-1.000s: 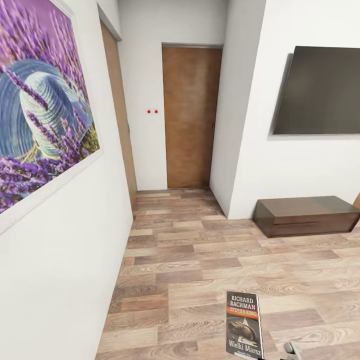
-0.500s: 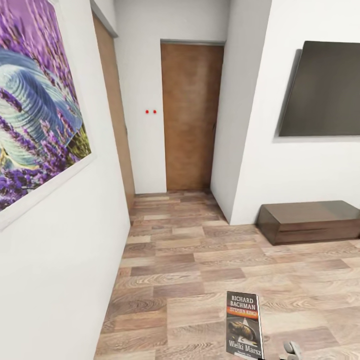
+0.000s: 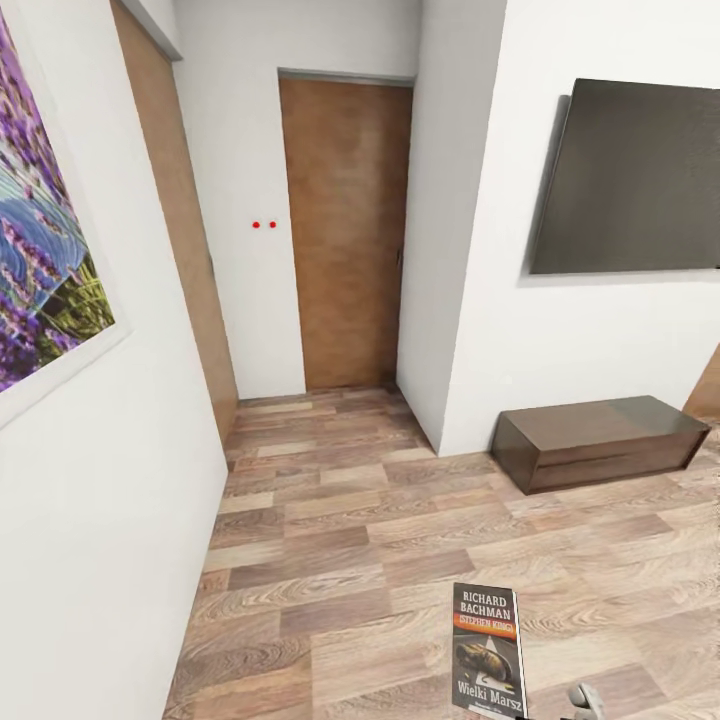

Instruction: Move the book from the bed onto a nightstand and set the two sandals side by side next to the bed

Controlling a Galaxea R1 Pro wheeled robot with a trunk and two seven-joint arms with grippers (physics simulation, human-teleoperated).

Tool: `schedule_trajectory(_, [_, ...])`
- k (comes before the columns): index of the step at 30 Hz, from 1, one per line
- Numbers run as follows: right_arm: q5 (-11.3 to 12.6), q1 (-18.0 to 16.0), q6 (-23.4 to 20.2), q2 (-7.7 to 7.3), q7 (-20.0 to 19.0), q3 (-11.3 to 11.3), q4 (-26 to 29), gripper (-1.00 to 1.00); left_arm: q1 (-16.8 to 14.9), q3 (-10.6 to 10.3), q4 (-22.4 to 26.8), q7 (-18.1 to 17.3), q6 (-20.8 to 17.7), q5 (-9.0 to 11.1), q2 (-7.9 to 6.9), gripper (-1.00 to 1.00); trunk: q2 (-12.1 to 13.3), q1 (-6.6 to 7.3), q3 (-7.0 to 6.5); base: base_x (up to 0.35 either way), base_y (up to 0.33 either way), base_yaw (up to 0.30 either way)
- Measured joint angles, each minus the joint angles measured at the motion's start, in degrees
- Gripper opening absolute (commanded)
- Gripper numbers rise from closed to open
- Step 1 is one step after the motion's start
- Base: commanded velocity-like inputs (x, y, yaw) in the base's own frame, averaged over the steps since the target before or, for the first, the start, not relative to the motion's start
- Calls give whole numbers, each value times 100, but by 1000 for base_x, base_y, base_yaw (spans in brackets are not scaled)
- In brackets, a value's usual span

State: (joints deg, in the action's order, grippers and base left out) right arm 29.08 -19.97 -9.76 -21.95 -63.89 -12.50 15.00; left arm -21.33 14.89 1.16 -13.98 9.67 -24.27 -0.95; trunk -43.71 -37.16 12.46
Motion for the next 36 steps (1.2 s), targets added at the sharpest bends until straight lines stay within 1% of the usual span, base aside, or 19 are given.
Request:
schedule_trajectory(11, [0, 0, 0, 1, 0, 1, 1, -100, 2, 0, 1, 0, 0, 0, 0, 100, 0, -1, 0, 297, 0, -208])
schedule_trajectory(29, [10, -1, -1, 0, 0, 11, 3, -100, 1, 0, 0, 0, 0, -7, 0, 100, 1, -3, 0, 21, 0, -203])
schedule_trajectory(36, [9, -1, -1, -1, 0, 9, 3, -100, 0, 0, 0, 0, 0, -7, 0, 100, 0, -1, 0, 202, 0, -200])
